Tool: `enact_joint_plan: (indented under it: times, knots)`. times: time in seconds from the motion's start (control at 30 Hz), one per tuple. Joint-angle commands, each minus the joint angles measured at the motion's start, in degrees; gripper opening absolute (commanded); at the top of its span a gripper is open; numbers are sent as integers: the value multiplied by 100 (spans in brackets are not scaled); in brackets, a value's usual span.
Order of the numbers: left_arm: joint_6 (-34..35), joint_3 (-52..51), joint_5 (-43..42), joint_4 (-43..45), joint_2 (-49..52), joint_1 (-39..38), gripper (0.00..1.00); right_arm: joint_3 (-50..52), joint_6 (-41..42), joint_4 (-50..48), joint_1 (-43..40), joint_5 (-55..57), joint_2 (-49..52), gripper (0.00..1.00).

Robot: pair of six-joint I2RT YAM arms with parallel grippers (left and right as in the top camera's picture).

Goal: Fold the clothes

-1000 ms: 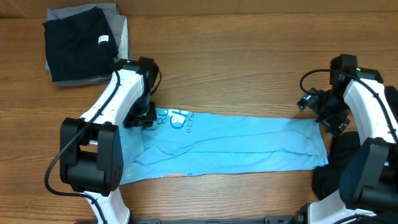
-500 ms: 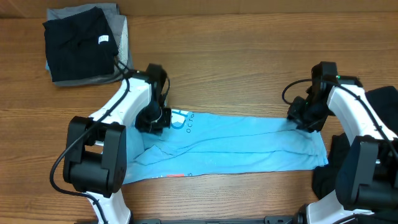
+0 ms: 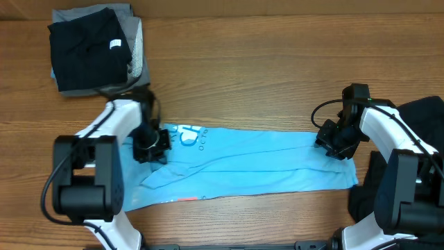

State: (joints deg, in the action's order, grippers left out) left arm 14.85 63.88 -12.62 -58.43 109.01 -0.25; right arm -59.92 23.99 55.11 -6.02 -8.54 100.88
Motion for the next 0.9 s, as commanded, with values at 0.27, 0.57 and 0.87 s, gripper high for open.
enact_joint_plan:
  times: [0.27, 0.57, 0.87]
  knots:
    - [42, -472, 763, 238, 151, 1665, 4, 35, -9, -90, 74, -426, -74, 23]
    - [162, -254, 1029, 212, 151, 1862, 5, 35, -190, -92, 820, -767, -74, 15]
    - [212, -225, 1307, 225, 151, 1867, 5, 35, 90, -203, 1088, -116, 468, 22]
